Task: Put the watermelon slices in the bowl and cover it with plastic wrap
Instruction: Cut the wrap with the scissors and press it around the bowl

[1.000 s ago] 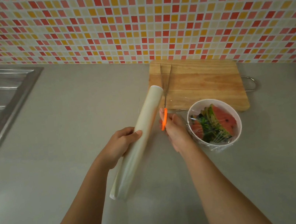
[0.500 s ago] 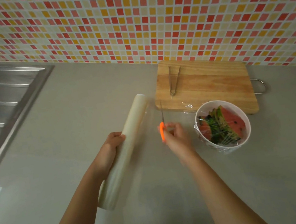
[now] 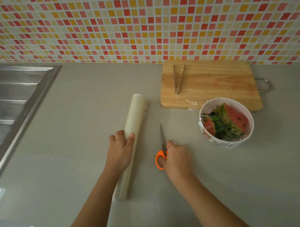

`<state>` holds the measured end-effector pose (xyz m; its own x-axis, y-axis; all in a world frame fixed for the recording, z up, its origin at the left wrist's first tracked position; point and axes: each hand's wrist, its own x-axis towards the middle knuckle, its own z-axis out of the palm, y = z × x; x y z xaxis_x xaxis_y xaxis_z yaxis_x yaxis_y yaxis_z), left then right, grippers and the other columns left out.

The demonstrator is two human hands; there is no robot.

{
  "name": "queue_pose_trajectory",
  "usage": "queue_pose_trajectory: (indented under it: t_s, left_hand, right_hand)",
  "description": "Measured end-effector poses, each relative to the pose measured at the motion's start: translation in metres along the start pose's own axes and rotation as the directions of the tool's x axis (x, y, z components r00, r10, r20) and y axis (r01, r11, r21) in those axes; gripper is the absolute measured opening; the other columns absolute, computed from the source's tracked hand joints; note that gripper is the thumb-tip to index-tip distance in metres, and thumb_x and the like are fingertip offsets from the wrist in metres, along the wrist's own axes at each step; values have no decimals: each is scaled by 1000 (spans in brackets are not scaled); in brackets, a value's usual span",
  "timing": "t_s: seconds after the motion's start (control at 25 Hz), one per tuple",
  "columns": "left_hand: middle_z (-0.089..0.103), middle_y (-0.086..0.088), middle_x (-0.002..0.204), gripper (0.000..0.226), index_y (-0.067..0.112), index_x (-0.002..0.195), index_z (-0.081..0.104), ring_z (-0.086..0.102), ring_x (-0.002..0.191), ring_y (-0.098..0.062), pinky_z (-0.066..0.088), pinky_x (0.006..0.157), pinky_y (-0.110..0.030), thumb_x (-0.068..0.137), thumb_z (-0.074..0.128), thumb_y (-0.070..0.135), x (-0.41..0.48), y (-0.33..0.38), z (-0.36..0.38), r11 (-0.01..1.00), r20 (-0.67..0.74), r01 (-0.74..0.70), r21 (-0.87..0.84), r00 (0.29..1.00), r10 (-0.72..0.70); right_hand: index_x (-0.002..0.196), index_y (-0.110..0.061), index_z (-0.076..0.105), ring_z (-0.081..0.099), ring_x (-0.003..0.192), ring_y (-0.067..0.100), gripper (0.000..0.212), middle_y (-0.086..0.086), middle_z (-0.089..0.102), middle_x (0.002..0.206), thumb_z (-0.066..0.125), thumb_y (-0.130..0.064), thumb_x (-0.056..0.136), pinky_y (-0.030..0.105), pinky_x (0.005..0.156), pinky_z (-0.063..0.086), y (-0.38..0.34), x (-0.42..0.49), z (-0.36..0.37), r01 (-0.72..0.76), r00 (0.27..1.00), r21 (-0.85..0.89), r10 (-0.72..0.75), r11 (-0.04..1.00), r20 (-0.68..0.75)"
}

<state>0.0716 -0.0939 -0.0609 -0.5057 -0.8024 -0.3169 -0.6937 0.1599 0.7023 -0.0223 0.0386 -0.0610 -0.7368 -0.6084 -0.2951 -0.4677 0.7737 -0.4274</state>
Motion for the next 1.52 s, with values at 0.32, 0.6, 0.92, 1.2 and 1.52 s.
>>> queue_pose_trajectory:
  t_s: [0.32,0.6,0.92,1.2,1.52]
  left_hand:
    - [54,-18,95,36,4,85,50,46,101,-36,36,94,-45,101,33,30,-3,5,9,992,-26,-101,79,994,104]
    - [48,-24,107,37,3,100,47,45,110,-39,34,98,-44,100,32,37,-6,7,5,994,11,-68,87,998,67]
    - [52,-2,120,59,12,132,48,45,117,-18,31,95,-23,94,26,52,-16,39,4,939,-302,-343,-34,899,317]
    - [64,-13,116,63,5,130,51,59,110,-27,40,104,-41,99,23,51,-51,96,127,847,447,266,-461,894,-38]
    - [62,-8,83,55,17,113,54,55,64,-18,42,59,-28,95,24,59,10,118,122,809,530,388,-441,840,-114]
  right_hand:
    - [99,-3,50,53,95,35,25,18,59,101,50,-25,88,37,72,35,1,-16,12,28,999,179,-23,984,-27]
    - [104,2,57,55,98,34,29,20,62,100,57,-20,85,36,79,37,-2,-28,4,115,993,229,-113,967,-19]
    - [70,-26,51,51,55,-6,26,-12,49,54,48,-43,90,4,53,33,62,-7,-117,269,766,555,174,787,-618]
    - [113,-5,54,54,113,35,59,20,60,113,23,-52,96,40,95,41,155,71,-139,-130,944,607,284,784,-165]
    - [102,-15,65,67,97,24,90,10,72,100,21,-86,69,43,87,51,196,15,-98,-400,883,813,415,423,219]
